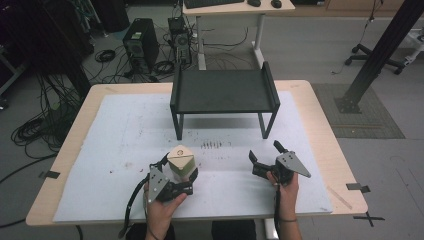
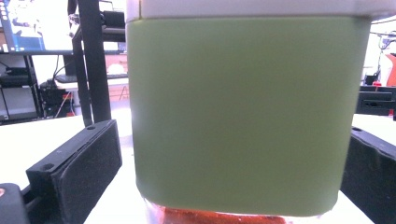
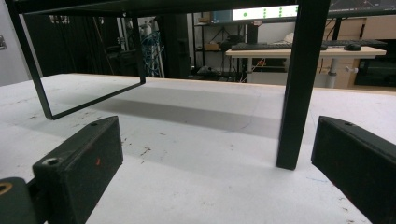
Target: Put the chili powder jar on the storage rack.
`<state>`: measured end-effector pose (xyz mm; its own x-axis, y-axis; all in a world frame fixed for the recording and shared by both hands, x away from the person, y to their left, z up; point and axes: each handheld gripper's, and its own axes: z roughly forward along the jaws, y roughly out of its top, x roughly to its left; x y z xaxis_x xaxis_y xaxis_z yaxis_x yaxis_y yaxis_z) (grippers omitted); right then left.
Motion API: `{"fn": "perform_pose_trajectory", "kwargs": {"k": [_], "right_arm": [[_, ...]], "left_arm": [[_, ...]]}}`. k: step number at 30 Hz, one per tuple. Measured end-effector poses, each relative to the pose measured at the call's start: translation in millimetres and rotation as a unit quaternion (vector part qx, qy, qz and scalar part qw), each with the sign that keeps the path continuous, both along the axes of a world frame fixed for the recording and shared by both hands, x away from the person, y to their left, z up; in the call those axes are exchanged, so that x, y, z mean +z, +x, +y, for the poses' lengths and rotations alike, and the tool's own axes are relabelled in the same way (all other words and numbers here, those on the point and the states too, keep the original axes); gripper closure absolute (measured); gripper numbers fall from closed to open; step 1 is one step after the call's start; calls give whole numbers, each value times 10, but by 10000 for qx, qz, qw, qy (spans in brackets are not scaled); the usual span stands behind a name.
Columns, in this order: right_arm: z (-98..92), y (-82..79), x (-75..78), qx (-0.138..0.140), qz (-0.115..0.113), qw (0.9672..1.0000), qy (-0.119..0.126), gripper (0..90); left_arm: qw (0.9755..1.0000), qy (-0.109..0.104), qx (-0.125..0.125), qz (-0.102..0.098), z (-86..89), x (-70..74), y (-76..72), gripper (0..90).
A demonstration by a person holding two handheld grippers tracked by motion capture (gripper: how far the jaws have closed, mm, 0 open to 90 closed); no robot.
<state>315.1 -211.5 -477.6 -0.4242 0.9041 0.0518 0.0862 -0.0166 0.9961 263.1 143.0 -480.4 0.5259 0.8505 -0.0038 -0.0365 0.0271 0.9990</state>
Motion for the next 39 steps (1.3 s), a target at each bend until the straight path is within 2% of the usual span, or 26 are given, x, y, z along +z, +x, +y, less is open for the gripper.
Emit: {"fn": "perform_pose_trajectory", "kwargs": {"k": [9,15,21,39], "right_arm": [[0,-1,0,-2,-5,10000,6,20],[1,-2,-1,-1,-2,10000,11,21],[0,-2,-1,-5,-8,10000,9,21],[-2,-1,-1,-3,-6,10000,21,21]], "left_arm": [[10000,8,17,27,-3,2,-9,2],[9999,19,125,63,-10,3,-18,19],[9998,62,186,86,-18,5,-36,85],[9998,88,48,177,-11,10,-42,236]]}}
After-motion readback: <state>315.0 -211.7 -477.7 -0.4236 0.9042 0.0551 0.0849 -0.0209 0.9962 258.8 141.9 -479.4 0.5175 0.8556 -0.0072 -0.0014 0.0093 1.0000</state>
